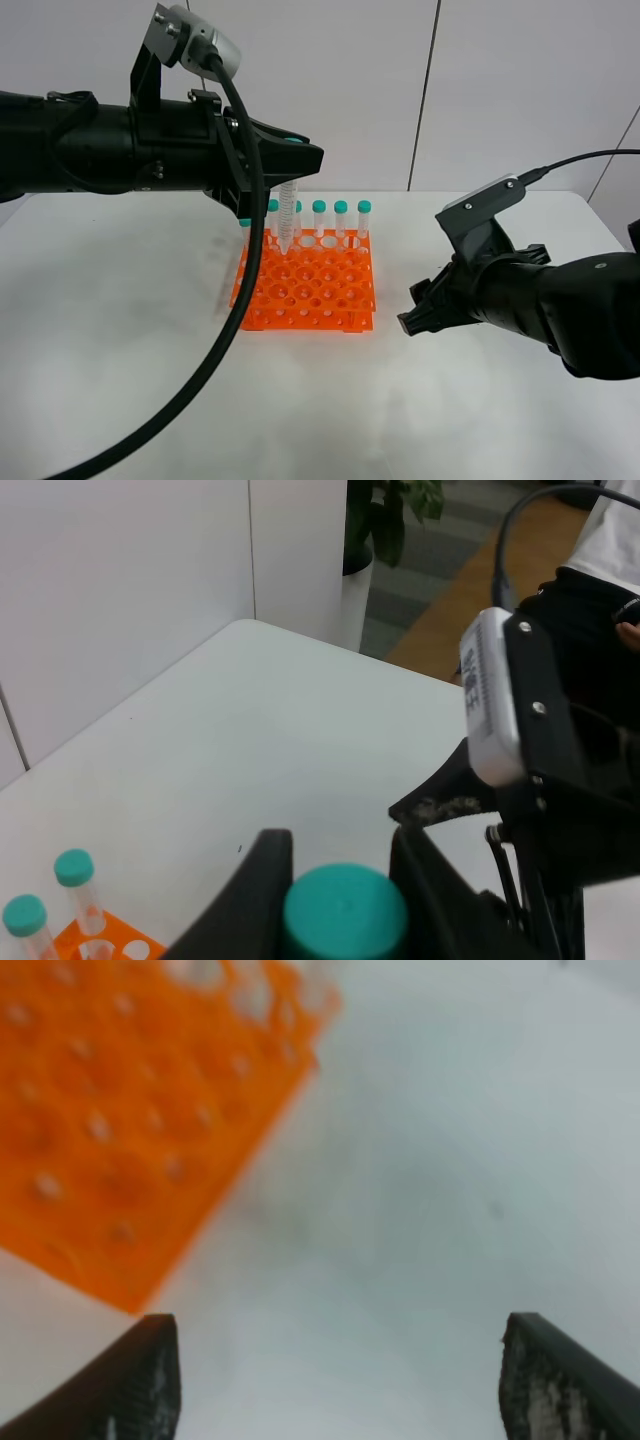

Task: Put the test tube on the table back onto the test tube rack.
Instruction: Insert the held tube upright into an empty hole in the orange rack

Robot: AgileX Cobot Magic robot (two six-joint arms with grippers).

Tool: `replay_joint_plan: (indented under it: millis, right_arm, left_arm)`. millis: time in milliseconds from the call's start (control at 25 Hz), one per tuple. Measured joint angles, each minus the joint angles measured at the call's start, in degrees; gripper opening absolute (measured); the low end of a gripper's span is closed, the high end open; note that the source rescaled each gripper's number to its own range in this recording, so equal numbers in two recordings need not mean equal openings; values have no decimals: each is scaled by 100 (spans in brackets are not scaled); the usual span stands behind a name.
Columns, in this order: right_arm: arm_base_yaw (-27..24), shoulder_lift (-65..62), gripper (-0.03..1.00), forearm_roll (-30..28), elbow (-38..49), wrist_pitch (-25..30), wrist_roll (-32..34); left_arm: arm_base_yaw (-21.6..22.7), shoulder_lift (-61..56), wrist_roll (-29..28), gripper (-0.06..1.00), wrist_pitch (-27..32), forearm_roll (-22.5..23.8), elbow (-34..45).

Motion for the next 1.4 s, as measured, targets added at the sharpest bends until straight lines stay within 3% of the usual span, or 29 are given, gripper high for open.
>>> replay_joint_plan:
  millis: [80,200,400,560,640,800,920,1200,1280,1400]
  right_arm:
    - [-97,0,78,399,0,-108,-590]
    - [-112,0,78,551,0,-520,-1210]
    - [-112,0,76,580,0,-1178,-1469]
    - [-132,0,70,597,0,-1166,-1489]
    - [-261,0,69,597,0,-788,-1333]
    - [-759,0,68,610,0,609,-658]
    - [-1295,0,68,624,0,1591,-150]
    - [-2706,0,68,580,0,3155,569]
    - [-2969,0,67,364,0,3667,887]
    - [-3204,0,67,-412,-19,4545,1746]
  left_arm:
    - [0,0,0,0,0,0,0]
    - [0,0,0,0,-7,0,0]
    - [0,0,0,0,-20,0,0]
    - [0,0,0,0,-20,0,0]
    - [0,0,0,0,-20,0,0]
    - [0,0,0,0,-20,0,6]
    - [0,0,0,0,-20,0,6]
    - [0,0,0,0,-20,0,6]
    - [0,0,0,0,-20,0,6]
    - [0,0,0,0,-20,0,6]
